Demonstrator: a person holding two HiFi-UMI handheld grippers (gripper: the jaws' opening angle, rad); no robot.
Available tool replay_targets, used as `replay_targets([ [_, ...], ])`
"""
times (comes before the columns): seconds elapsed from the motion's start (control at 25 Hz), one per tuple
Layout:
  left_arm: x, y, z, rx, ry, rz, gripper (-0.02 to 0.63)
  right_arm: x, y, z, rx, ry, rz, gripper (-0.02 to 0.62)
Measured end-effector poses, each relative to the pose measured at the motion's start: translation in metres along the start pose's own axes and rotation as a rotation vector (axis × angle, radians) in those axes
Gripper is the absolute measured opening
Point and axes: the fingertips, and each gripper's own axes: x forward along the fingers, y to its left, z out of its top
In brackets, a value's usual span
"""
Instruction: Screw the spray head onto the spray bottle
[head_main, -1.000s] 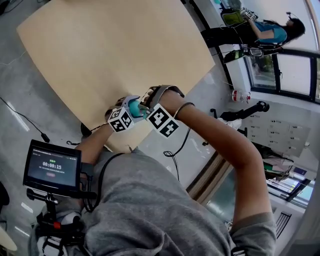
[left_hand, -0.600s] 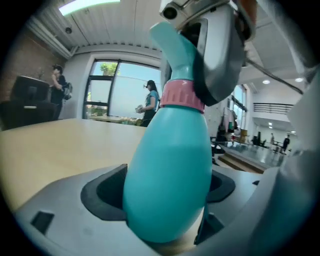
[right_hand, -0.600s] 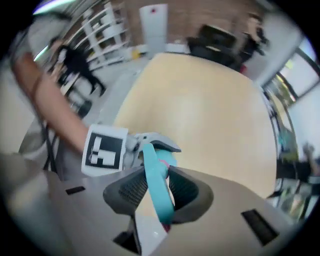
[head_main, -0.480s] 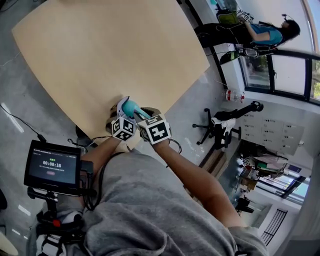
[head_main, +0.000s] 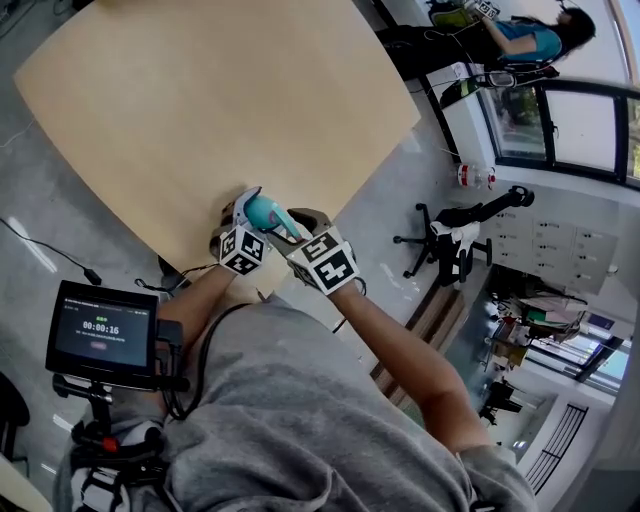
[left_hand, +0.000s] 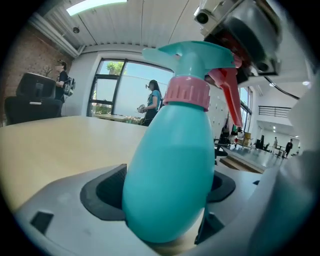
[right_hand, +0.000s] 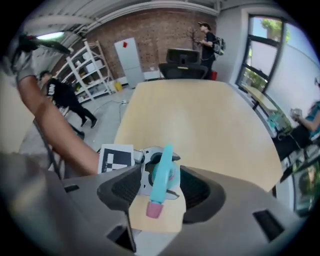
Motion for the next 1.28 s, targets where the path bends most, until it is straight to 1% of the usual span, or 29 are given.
replay_targets([
  [0.08, 0.0, -0.008, 0.0, 0.036, 0.007, -0.069, 0.403, -0.03, -0.003, 0.018, -0.162, -0.041, 0.053, 0.225],
  [0.12, 0.0, -0.013, 0.0, 0.054, 0.013, -0.107, 0.403, -0.045, -0.005, 0.028, -0.283, -0.055, 0.081, 0.225],
  [0.16, -0.001, -0.017, -0.001, 0.07, 0.02, -0.145, 0.403, -0.056, -0.005, 0.034, -0.454, -0.049, 0.106, 0.225],
  [0.2, -0.002, -0.02, -0.001, 0.085, 0.027, -0.182, 0.403, -0.064, -0.005, 0.036, -0.681, -0.011, 0.124, 0.225],
  [0.28, -0.003, -0.023, -0.003, 0.107, 0.044, -0.245, 0.403, -0.064, -0.001, 0.02, -1.221, 0.132, 0.158, 0.225],
  [0.32, -0.004, -0.024, -0.004, 0.117, 0.052, -0.274, 0.403, -0.059, 0.001, 0.007, -1.454, 0.204, 0.182, 0.225],
  [0.36, -0.004, -0.025, -0.005, 0.127, 0.059, -0.3, 0.403, -0.05, 0.003, -0.004, -1.623, 0.256, 0.212, 0.225],
  [0.4, -0.004, -0.025, -0.006, 0.135, 0.065, -0.323, 0.403, -0.04, 0.005, -0.012, -1.732, 0.287, 0.245, 0.225],
  [0.48, -0.004, -0.026, -0.009, 0.146, 0.076, -0.361, 0.403, -0.018, 0.008, -0.022, -1.855, 0.315, 0.303, 0.225],
  [0.56, -0.003, -0.025, -0.01, 0.156, 0.086, -0.394, 0.403, 0.004, 0.012, -0.025, -1.924, 0.315, 0.334, 0.225],
  [0.6, -0.003, -0.024, -0.01, 0.16, 0.09, -0.408, 0.403, 0.013, 0.014, -0.025, -1.933, 0.312, 0.339, 0.223],
  [0.64, -0.003, -0.023, -0.01, 0.163, 0.091, -0.416, 0.403, 0.021, 0.016, -0.025, -1.913, 0.319, 0.339, 0.22],
  [0.68, -0.003, -0.022, -0.009, 0.165, 0.088, -0.419, 0.403, 0.026, 0.016, -0.025, -1.85, 0.334, 0.33, 0.169],
  [0.72, -0.003, -0.02, -0.008, 0.168, 0.082, -0.417, 0.405, 0.029, 0.015, -0.024, -1.733, 0.343, 0.312, 0.137],
  [0.76, -0.003, -0.019, -0.007, 0.169, 0.074, -0.406, 0.403, 0.031, 0.013, -0.02, -1.565, 0.339, 0.287, 0.137],
  [0.84, -0.002, -0.015, -0.004, 0.167, 0.052, -0.365, 0.403, 0.033, 0.007, -0.011, -1.154, 0.3, 0.235, 0.135],
  [0.92, -0.002, -0.01, -0.002, 0.156, 0.022, -0.299, 0.403, 0.035, -0.001, -0.004, -0.753, 0.239, 0.168, 0.135],
  [0.96, -0.003, -0.007, -0.001, 0.15, 0.008, -0.26, 0.403, 0.036, -0.004, -0.001, -0.579, 0.205, 0.124, 0.135],
  [1.0, -0.004, -0.004, 0.0, 0.143, -0.002, -0.221, 0.403, 0.036, -0.007, 0.002, -0.427, 0.168, 0.076, 0.135],
  [1.04, -0.005, -0.002, 0.0, 0.135, -0.01, -0.184, 0.403, 0.036, -0.009, 0.004, -0.302, 0.133, 0.031, 0.135],
  [1.08, -0.006, 0.0, 0.0, 0.127, -0.016, -0.151, 0.403, 0.036, -0.01, 0.005, -0.208, 0.108, -0.008, 0.135],
  [1.12, -0.007, 0.002, -0.001, 0.119, -0.021, -0.122, 0.403, 0.036, -0.01, 0.006, -0.147, 0.097, -0.04, 0.135],
  [1.2, -0.009, 0.005, -0.002, 0.101, -0.027, -0.07, 0.403, 0.038, -0.009, 0.007, -0.093, 0.11, -0.082, 0.135],
  [1.28, -0.012, 0.01, -0.006, 0.084, -0.026, -0.03, 0.403, 0.042, -0.005, 0.01, -0.082, 0.13, -0.102, 0.135],
])
